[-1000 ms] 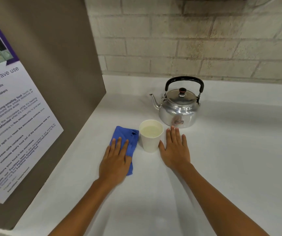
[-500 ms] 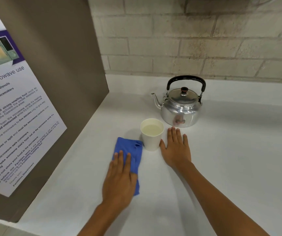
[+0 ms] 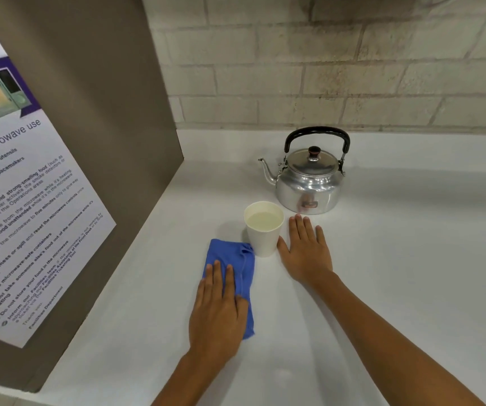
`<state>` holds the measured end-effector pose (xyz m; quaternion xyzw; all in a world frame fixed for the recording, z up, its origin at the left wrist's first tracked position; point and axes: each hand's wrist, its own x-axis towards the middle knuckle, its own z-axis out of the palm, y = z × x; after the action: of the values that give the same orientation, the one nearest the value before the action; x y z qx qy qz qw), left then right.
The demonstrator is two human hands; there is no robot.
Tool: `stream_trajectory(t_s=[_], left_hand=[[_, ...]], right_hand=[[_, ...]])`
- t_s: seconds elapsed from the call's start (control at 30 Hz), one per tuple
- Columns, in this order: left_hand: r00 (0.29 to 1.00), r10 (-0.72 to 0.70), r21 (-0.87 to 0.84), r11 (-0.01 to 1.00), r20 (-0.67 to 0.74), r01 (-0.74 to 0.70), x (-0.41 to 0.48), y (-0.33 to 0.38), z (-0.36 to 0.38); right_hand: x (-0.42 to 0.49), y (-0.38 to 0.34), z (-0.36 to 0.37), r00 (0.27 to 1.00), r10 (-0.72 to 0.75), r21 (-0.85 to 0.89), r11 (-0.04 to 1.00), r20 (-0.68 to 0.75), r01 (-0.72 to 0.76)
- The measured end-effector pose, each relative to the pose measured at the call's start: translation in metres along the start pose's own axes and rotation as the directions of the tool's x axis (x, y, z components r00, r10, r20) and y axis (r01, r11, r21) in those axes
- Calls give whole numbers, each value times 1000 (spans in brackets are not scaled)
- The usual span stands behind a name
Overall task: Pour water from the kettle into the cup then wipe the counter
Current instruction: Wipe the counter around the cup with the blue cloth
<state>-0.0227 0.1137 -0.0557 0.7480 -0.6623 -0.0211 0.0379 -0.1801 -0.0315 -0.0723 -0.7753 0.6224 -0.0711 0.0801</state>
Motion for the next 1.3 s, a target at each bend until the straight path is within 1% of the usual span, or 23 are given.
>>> stream_trajectory(t_s=[0.07, 0.17, 0.2, 0.23, 0.33, 0.43, 0.53, 0.6, 0.63, 0.7, 0.77, 0.83, 0.87, 0.93, 0.97, 1.0, 1.03, 1.07, 1.1, 1.13, 1.2, 1.23, 1.3], left_hand=[[999, -35, -36, 999, 26, 36, 3, -11, 0], [997, -60, 11, 998, -51, 60, -14, -12, -4], [996, -77, -20, 997, -35, 77, -22, -6, -5], [998, -62, -61, 996, -28, 60, -30, 2, -5], [1000, 22, -96, 995, 14, -21, -47, 25, -8], [996, 87, -69, 994, 32, -84, -54, 42, -4], [982, 135, -60, 990, 133, -128, -54, 59, 0], [971, 171, -101, 983, 169, -156, -49, 74, -2], [967, 204, -125, 975, 155, -185, -46, 81, -6], [964, 257, -135, 960, 67, -247, -35, 92, -6], [928, 367, -106, 927, 65, -360, -18, 100, 8], [916, 397, -140, 911, 50, -387, -2, 109, 15], [915, 403, -173, 903, 20, -394, 6, 113, 14], [904, 427, -297, 866, 23, -402, 14, 116, 9], [899, 438, -416, 822, 27, -388, 15, 114, 4], [900, 436, -564, 747, 16, -352, 14, 107, 0], [904, 428, -678, 663, -4, -318, 12, 96, -5], [916, 399, -722, 619, -47, -307, 10, 80, -9], [932, 342, -700, 636, -121, -325, 8, 61, -10], [941, 266, -655, 677, -208, -336, 8, 40, -8], [949, 100, -600, 754, -298, -267, 15, 3, -8], [952, 57, -568, 791, -301, -227, 21, -10, -8], [974, 52, -464, 873, -220, -151, 38, -23, -7]], right_hand=[[0, 1, 0, 1000, 2, 0, 1000, 6, -2], [-1, 0, 0, 1000, 1, 5, 1000, 10, -1], [0, 0, 0, 1000, 2, 8, 1000, 9, -2], [0, 1, 0, 1000, 3, 10, 1000, 8, -3], [1, 1, -1, 1000, 2, 31, 1000, 18, -2], [0, 1, -2, 1000, -5, 82, 997, 10, 4], [-5, 5, -7, 1000, -16, 102, 995, -8, 17], [-11, 11, -12, 999, 1, 137, 991, -48, 6], [-15, 16, -16, 997, 21, 162, 987, -74, -9], [-22, 25, -27, 990, 63, 202, 979, -125, -37], [-31, 32, -38, 981, 103, 246, 967, -164, -60], [-40, 35, -47, 970, 152, 312, 946, -189, -87], [-46, 34, -51, 965, 178, 350, 931, -193, -102], [-61, 29, -54, 952, 237, 435, 891, -196, -132], [-69, 24, -53, 943, 264, 465, 873, -200, -146], [-76, 17, -50, 937, 282, 469, 869, -205, -159], [-84, 8, -46, 936, 286, 439, 882, -205, -173], [-90, -2, -39, 943, 277, 374, 907, -185, -193], [-95, -12, -29, 953, 268, 287, 932, -139, -220], [-100, -20, -19, 960, 267, 197, 949, -87, -246], [-102, -29, -2, 960, 274, 62, 961, -56, -271], [-100, -29, 2, 958, 277, 24, 961, -70, -276], [-87, -21, 0, 962, 259, -25, 965, -83, -261]])
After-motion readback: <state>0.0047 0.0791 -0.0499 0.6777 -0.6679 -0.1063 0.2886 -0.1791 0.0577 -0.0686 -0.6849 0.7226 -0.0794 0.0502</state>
